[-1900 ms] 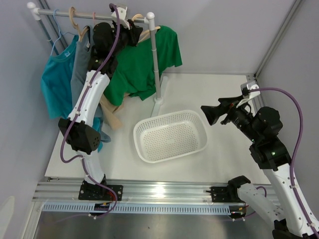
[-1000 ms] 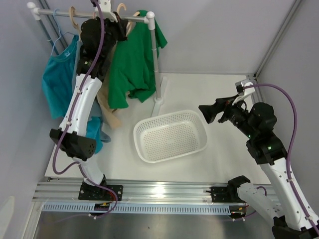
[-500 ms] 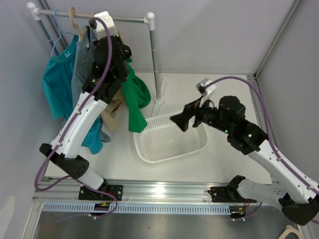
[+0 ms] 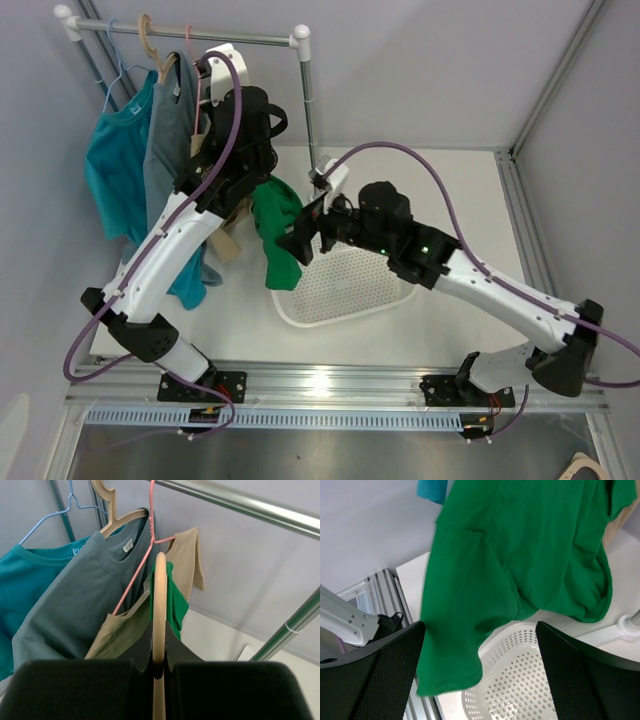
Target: Remove the t-shirt from the hanger
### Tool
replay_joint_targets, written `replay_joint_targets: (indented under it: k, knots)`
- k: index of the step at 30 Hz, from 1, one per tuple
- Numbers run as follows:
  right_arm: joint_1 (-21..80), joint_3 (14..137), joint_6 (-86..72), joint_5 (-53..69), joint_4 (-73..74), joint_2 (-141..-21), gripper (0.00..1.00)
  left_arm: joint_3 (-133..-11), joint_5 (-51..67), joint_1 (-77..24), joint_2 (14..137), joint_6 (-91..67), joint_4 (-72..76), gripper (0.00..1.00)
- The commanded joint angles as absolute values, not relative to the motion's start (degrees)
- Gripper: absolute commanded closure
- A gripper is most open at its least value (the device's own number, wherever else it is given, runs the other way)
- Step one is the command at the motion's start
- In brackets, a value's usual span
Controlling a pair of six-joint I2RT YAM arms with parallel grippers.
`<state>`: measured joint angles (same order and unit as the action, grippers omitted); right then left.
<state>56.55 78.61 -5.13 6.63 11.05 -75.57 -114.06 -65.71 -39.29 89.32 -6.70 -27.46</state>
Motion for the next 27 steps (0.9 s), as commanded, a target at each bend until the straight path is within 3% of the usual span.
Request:
replay_joint_targets:
  k: [1, 2, 3, 4, 8, 13, 19, 27]
  knots:
    - [56.07, 82.17, -5.53, 10.09, 6.59, -81.11, 0.05, -116.46, -66.19, -39.81, 86.05, -10.10, -29.97, 0.99]
    - [56.16, 82.96, -6.15, 11.15, 6.16, -83.04, 0.10, -116.37, -65.92, -39.81, 85.96, -10.11, -29.97, 0.99]
    - [56.25, 83.14, -6.94, 11.51, 6.15, -83.93, 0.25, -116.54, -65.13, -39.64, 85.96, -10.02, -29.80, 0.99]
    - [56.25, 83.41, -7.38, 11.69, 6.33, -84.46, 0.31, -116.72, -64.87, -39.64, 85.96, -9.67, -29.27, 0.99]
    - [56.60, 83.58, -8.96, 13.36, 7.99, -84.82, 1.00, -116.98, -61.19, -38.41, 86.83, -9.13, -27.78, 0.99]
    - [59.32, 79.73, -9.22, 12.31, 10.36, -77.02, 1.00, -129.62, -50.02, -29.37, 93.94, -19.41, -42.43, 0.99]
    - [65.21, 71.83, -11.69, 7.13, 12.65, -67.25, 1.00, -131.39, -47.55, -25.75, 96.50, -18.46, -39.65, 0.99]
    - [66.09, 69.43, -11.86, 5.79, 11.34, -66.44, 1.00, -133.42, -47.55, -25.75, 97.73, -18.81, -40.52, 0.99]
